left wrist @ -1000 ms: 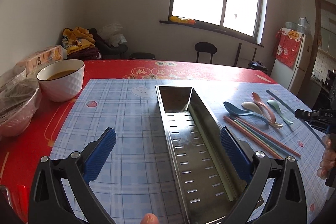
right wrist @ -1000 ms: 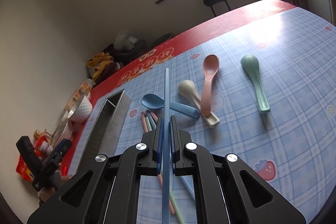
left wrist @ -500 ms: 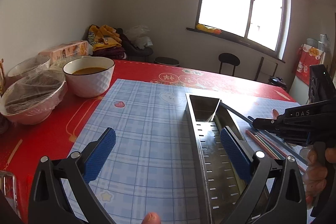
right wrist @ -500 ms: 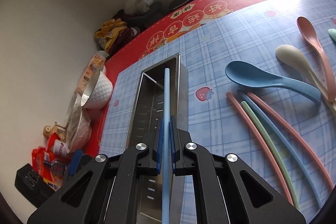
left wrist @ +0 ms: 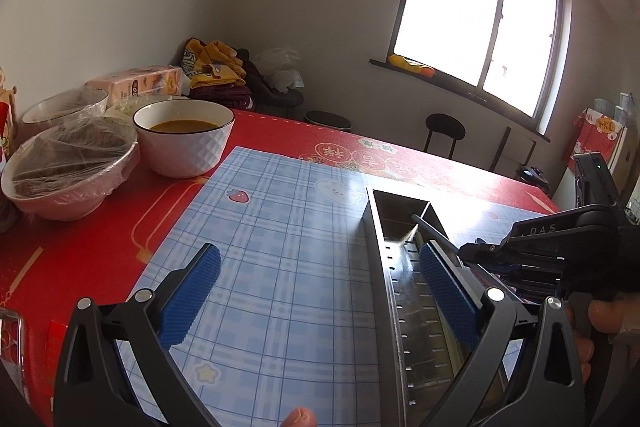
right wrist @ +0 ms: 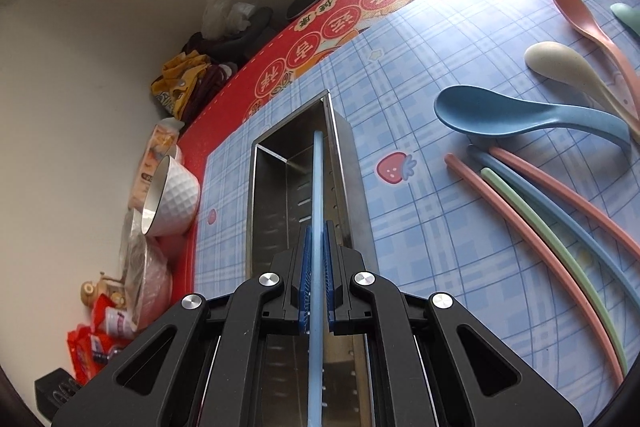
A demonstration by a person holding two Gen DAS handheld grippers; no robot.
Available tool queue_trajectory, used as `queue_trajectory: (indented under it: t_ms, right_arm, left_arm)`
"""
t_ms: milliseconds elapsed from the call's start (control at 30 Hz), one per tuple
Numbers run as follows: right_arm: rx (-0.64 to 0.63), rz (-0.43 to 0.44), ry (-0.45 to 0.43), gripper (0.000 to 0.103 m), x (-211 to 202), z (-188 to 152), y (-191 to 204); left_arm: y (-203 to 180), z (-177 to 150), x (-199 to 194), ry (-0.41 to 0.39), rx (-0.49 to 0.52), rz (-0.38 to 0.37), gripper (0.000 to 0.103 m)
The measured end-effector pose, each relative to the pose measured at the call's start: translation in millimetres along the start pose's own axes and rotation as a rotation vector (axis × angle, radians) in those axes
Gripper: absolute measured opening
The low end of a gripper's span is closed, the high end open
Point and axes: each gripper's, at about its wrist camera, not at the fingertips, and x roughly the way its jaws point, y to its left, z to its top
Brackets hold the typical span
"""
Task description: Organize utensils
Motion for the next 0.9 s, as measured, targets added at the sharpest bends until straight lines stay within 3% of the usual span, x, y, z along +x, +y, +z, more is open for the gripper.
queue_trajectory:
  t_ms: [300, 467, 533, 600, 633, 733, 900]
  right_arm:
    - [-0.01, 0.026, 0.027, 0.008, 2.0, -3.0, 4.1]
    - [-0.22, 0.045, -0.015, 0.008, -20.2, 1.9, 13.4]
    - [-0.369, 0.02, -0.068, 0.014, -36.1, 1.5, 13.8]
    - [-0.509, -0.004, -0.142, 0.041, -55.9, -0.6, 9.0]
    - [-0.555, -0.012, -0.174, 0.045, -66.2, -1.6, 3.5]
    - [-0.602, -0.004, -0.208, 0.045, -93.0, -0.1, -23.5]
    - [-0.564, -0.029, -0.237, 0.045, -130.0, 5.4, -79.2]
  left_arm:
    - [-4.5, -2.1, 2.0, -0.001, 0.018, -0.007, 0.097]
    - [-3.6, -1.5, -0.5, -0.015, 0.009, -0.006, 0.097]
    - [-6.0, -1.5, -1.6, -0.022, 0.019, -0.01, 0.097]
    - [-8.3, -1.3, -2.6, -0.028, 0.029, -0.002, 0.097]
    - [-8.8, -1.4, -2.6, -0.029, 0.032, 0.006, 0.097]
    - [-7.3, -1.3, 1.2, -0.002, 0.018, 0.019, 0.097]
    - [-6.9, -2.9, 2.2, 0.011, 0.01, 0.017, 0.097]
